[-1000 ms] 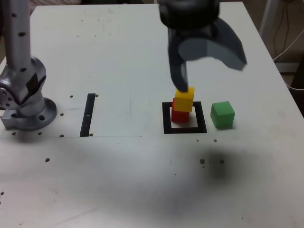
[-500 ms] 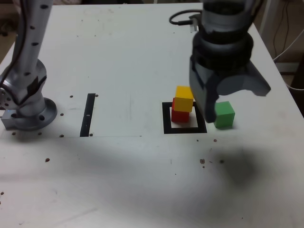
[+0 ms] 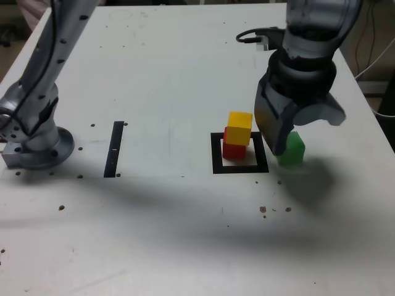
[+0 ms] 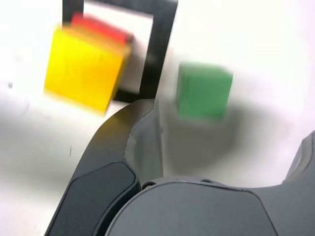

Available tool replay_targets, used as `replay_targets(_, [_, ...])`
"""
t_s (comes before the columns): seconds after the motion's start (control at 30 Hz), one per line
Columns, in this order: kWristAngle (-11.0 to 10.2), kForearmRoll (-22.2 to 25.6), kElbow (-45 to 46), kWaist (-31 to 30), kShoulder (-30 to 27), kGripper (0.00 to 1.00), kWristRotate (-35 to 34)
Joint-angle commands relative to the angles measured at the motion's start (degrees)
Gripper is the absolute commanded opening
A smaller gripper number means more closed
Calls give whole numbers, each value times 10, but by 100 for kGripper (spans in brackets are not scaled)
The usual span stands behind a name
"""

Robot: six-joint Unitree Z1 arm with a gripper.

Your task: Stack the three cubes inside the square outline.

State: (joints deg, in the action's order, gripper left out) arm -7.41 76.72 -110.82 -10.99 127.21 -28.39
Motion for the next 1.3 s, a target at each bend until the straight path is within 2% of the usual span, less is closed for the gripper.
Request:
replay_targets(0.0, [6,-7,4,12,8,99,9])
replay_targets(0.3, [25,-16,6,33,27,100,27])
replay_targets(0.53, [25,-27,17,35,32,99,28])
replay_targets(0.8, [41,-31,23,39,43,80,29])
replay_targets(1.27, [42,-43,32,40,42,51,33])
